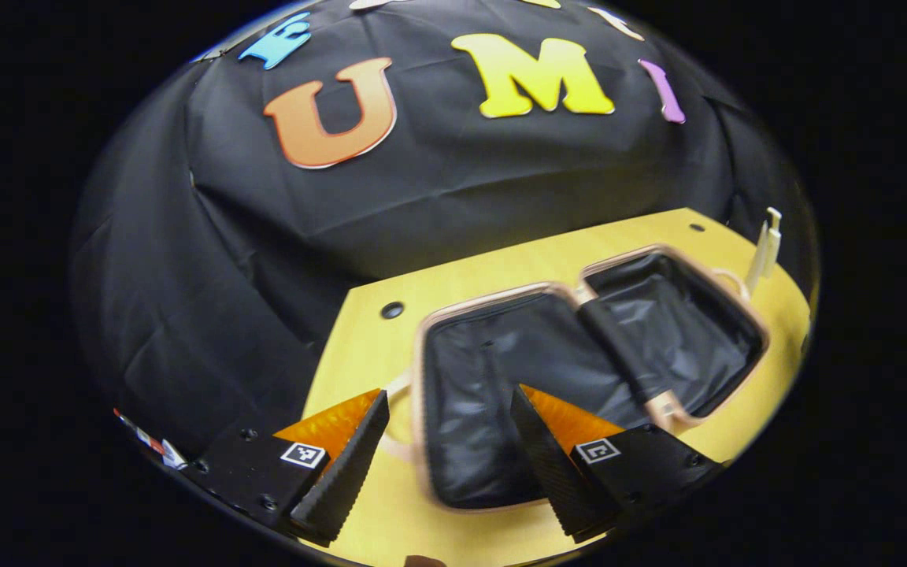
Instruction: First open the suitcase, pack the skin care products into it, and then close the suitcase.
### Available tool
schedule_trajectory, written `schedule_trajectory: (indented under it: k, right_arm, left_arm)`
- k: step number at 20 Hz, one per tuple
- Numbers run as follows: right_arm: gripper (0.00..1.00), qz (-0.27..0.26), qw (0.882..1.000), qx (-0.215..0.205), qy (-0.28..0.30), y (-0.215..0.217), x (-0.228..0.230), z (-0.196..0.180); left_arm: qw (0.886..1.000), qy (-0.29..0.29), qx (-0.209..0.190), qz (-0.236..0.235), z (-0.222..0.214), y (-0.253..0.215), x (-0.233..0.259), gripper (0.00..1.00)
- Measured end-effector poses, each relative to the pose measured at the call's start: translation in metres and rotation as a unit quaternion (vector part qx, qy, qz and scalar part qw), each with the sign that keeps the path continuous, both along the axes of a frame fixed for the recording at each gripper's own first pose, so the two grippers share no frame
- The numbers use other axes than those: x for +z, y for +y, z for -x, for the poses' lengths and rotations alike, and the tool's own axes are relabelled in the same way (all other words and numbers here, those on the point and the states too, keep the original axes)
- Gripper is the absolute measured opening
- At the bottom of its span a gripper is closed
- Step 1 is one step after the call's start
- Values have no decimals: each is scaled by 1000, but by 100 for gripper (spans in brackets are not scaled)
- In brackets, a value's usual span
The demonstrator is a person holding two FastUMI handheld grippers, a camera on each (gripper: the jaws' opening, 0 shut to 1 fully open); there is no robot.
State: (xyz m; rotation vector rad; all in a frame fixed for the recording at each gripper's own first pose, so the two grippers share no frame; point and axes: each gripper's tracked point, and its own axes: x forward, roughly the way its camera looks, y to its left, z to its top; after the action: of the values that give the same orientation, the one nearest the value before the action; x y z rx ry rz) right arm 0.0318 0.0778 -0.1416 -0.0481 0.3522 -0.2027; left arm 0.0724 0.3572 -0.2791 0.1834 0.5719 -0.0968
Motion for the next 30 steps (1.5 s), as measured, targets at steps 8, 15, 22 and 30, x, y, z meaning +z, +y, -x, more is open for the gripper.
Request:
schedule_trajectory:
  k: [8,15,22,30]
  right_arm:
    - [80,14,999,46,-2,-38,-9,-6]
    - [80,22,998,51,15,-97,-30,-3]
    - [80,35,998,45,41,-152,-50,0]
    - [80,44,992,78,94,-181,-97,-2]
  left_arm:
    - [989,24,-89,119,29,-211,7,99]
    - [967,48,-187,164,36,-372,10,100]
    - [950,86,-235,188,4,-497,-37,100]
    - [968,102,-167,159,-55,-526,-102,96]
